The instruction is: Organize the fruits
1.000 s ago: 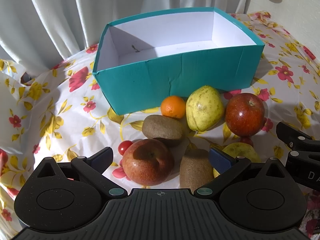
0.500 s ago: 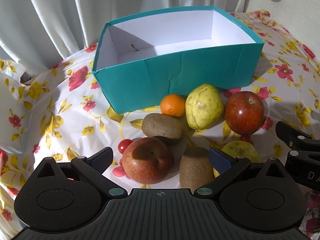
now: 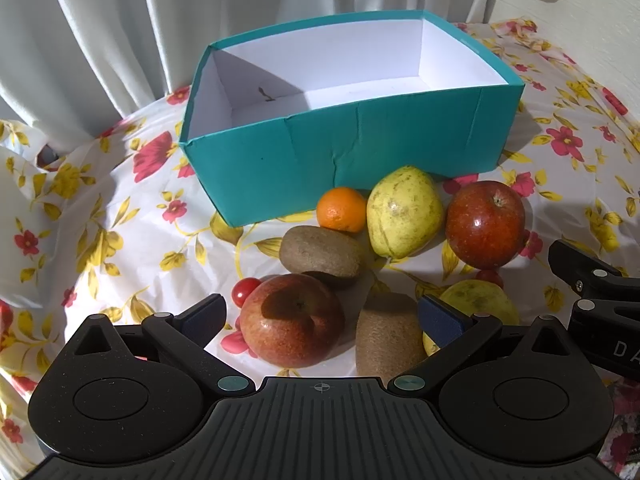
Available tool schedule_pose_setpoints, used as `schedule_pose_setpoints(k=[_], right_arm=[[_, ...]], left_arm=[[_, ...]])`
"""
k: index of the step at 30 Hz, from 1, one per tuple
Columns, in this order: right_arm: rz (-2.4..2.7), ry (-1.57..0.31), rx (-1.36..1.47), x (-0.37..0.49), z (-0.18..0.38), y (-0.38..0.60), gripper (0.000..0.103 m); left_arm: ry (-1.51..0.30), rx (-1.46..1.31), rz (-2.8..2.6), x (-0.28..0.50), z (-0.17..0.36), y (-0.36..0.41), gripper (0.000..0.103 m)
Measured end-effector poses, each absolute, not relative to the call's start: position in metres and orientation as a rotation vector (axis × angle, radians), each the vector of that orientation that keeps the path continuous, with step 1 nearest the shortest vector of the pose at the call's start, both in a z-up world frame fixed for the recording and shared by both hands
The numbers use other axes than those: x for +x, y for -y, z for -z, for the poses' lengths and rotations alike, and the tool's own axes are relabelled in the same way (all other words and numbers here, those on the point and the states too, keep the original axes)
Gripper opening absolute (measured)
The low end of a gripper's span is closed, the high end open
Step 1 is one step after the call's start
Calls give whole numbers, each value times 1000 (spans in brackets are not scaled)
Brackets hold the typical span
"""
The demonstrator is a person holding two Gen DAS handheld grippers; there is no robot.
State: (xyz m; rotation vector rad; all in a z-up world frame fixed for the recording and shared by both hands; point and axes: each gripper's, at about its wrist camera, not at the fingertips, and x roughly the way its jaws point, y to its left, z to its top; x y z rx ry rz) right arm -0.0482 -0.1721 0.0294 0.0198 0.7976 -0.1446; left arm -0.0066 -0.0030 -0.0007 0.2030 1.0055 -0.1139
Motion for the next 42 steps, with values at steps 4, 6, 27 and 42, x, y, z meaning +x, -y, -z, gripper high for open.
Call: schedule_pose_setpoints(k=[4,6,27,42], right_arm=[[145,-797,19,-48,-29,173,103],[144,-797,20,-48,-29,173,103],[142,-798,21,-46,-27,173,103],[137,-794,34,-43,-24,175,103]], left_arm=[[-1007,203,113,-6,1,3,103],[-1006,203,114,-6,1,3,103],[-1012,195,114,-5,2,2,103],[-975,156,145,-7,-1,-6,103]])
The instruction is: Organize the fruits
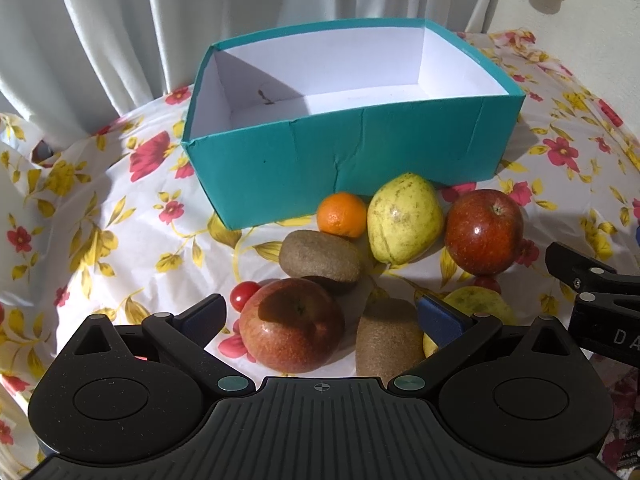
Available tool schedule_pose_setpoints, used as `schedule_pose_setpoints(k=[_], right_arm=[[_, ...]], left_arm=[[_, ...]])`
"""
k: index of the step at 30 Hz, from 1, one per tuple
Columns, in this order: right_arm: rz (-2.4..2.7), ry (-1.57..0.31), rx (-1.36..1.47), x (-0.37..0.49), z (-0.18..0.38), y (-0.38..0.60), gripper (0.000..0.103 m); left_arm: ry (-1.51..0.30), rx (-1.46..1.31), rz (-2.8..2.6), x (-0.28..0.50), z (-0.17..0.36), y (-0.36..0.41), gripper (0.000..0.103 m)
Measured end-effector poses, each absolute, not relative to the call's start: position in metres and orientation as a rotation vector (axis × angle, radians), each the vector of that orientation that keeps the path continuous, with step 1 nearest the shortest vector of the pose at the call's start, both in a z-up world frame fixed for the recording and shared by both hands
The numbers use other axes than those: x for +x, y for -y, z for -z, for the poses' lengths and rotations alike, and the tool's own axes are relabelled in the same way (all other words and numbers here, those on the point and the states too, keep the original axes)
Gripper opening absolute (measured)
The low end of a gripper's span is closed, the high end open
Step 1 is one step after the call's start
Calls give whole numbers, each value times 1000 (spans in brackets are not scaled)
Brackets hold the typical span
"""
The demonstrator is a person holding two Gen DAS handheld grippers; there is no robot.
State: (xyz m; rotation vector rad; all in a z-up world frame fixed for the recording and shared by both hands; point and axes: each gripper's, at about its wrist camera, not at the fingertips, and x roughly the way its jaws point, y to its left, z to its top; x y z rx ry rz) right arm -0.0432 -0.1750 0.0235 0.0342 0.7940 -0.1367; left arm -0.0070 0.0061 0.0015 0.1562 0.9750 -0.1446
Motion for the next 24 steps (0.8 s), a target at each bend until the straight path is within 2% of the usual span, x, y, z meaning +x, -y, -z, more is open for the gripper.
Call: schedule_pose_setpoints(k=[8,22,24], right_arm=[[123,-805,51,-39,-17,179,103],[71,-859,61,-22,1,179,103],[65,-864,57,-19,3,179,103]], left_arm=[[-869,96,176,-20,-9,-27,103],[-924,89,161,-10,18,-46,103],[-943,98,164,-7,22,-45,89]])
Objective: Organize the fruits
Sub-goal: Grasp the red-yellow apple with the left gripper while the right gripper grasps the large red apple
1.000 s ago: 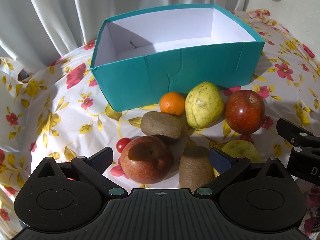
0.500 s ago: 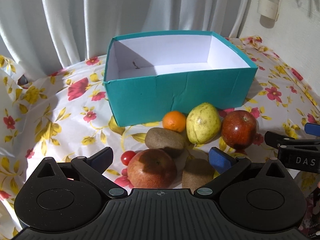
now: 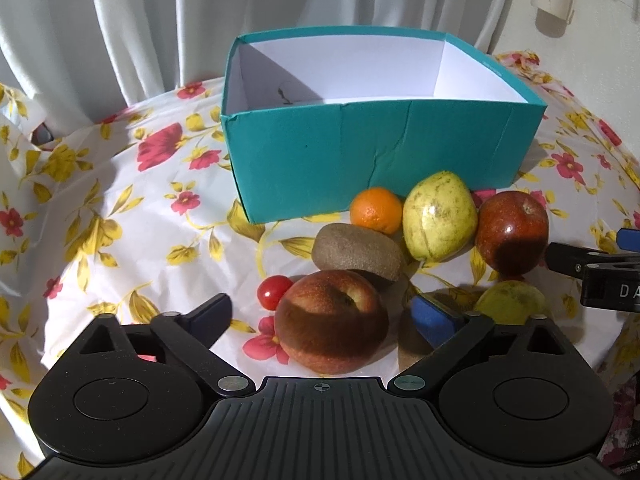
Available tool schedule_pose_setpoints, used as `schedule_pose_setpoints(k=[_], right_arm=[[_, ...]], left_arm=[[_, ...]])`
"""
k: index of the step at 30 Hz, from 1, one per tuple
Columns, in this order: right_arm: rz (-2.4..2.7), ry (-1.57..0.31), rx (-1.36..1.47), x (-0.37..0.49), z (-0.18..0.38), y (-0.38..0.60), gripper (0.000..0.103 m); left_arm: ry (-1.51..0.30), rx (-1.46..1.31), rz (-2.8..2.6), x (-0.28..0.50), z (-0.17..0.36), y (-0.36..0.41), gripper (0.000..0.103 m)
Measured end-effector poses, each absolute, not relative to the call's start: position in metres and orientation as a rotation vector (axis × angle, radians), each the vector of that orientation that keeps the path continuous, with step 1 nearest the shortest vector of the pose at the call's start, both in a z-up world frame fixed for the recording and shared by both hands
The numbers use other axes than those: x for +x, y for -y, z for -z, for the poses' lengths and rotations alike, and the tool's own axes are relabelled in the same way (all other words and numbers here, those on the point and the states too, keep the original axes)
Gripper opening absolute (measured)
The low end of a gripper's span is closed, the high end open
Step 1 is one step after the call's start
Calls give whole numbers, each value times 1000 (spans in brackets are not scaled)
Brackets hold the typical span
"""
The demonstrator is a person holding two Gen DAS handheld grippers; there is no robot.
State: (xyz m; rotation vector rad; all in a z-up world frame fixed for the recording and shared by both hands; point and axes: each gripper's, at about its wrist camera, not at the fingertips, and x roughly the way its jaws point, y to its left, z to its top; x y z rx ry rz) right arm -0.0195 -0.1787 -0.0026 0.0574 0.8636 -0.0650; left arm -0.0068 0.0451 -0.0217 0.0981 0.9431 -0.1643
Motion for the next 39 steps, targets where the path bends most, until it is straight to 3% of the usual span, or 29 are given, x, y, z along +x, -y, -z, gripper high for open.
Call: schedule_pose_setpoints(k=[1,17,31,35,39], right_arm=[[63,-865,55,-19,3,178,103],[44,-883,37,-9,9,176,103],[16,-854,5,-6,8,171,102],[-12,-861,-4,4,13,164,89],[-42,-884,-28,15,24,155,84]], left_arm=[[-961,93,160,-4,25,-46,79],[-1095,-21,171,23,56,-50,77],[-1046,25,185,13,48,-46,77],[-1023,22,200,9,40,-47,77],[-1012,16,212,6,35,-47,77]])
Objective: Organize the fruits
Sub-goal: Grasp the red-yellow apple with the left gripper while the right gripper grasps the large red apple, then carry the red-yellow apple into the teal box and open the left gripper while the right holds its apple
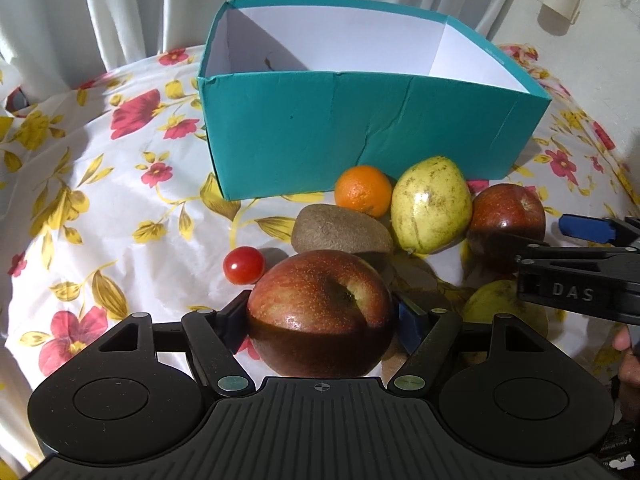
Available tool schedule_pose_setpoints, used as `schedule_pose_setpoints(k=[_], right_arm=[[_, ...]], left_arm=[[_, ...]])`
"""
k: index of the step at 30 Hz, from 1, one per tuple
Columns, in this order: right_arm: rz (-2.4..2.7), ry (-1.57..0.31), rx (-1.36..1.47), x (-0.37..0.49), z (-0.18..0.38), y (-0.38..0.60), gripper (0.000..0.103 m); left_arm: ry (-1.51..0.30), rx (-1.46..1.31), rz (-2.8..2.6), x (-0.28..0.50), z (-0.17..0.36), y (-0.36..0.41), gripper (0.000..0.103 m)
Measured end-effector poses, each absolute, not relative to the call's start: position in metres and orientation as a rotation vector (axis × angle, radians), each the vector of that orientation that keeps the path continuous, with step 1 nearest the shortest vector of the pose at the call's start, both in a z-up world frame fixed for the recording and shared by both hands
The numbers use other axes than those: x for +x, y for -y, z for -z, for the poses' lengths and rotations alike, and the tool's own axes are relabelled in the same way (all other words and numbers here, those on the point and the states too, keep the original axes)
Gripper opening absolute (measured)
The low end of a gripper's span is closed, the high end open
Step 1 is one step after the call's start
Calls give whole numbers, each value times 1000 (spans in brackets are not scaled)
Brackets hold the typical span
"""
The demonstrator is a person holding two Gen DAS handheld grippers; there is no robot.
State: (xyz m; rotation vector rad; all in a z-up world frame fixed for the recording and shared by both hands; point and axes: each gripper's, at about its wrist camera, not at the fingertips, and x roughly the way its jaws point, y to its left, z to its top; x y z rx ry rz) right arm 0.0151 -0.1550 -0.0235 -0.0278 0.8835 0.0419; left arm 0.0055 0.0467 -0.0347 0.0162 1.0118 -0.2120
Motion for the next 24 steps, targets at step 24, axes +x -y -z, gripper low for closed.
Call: schedule_pose_setpoints(k=[24], right_arm=[[-84,-910,-44,35,50,151,73]], left_arm=[[-1004,56,230,2,22,-38,77]])
